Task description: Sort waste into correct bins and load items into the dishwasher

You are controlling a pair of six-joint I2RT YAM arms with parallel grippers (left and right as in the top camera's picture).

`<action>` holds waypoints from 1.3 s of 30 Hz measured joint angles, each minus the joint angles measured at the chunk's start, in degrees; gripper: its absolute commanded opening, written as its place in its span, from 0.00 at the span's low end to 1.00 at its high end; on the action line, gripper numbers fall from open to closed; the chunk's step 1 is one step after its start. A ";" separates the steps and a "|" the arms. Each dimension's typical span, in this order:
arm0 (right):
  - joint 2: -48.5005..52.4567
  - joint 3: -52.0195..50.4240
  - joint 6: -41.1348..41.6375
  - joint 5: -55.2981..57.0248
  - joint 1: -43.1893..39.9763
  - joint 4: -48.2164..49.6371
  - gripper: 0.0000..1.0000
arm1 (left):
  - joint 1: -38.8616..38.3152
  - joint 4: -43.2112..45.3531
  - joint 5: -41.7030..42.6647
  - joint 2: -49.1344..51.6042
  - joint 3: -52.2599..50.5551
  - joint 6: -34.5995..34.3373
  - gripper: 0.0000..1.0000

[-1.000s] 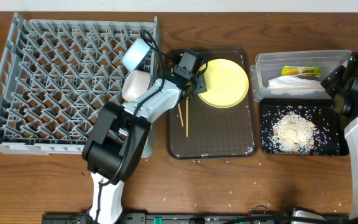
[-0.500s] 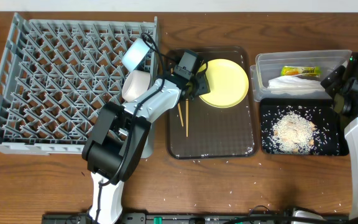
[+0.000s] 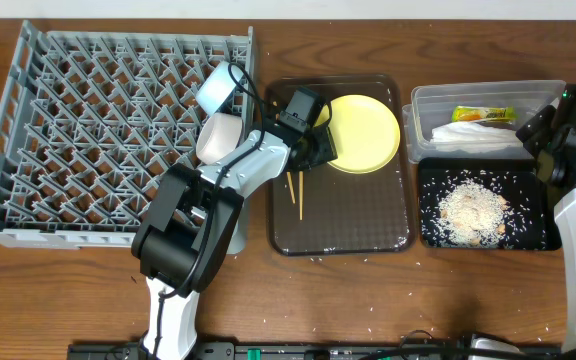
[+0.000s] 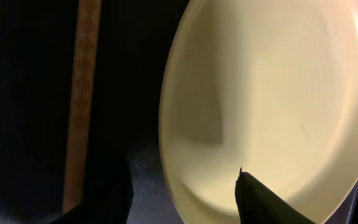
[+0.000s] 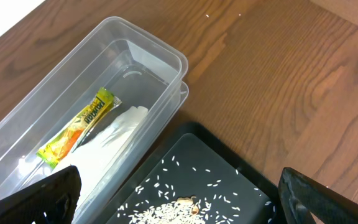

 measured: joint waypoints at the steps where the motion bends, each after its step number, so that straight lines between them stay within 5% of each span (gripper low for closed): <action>1: 0.00 0.00 0.00 0.00 0.00 0.00 0.99 | 0.00 0.13 0.02 0.00 0.00 -0.15 0.55; 16: 0.00 0.00 0.00 0.00 0.00 0.00 0.99 | 0.72 4.00 4.17 1.20 -0.20 -1.44 0.54; 19: 0.00 0.00 0.00 0.00 0.00 0.00 0.99 | 1.60 4.44 6.82 2.05 0.39 -2.16 0.25; 22: 0.00 0.00 0.00 0.00 0.00 -0.02 0.99 | 2.19 4.31 7.67 2.91 0.44 -2.27 0.08; 39: 0.00 0.00 0.00 0.00 0.00 0.00 0.99 | 5.55 9.35 15.15 4.74 -0.22 -2.69 0.08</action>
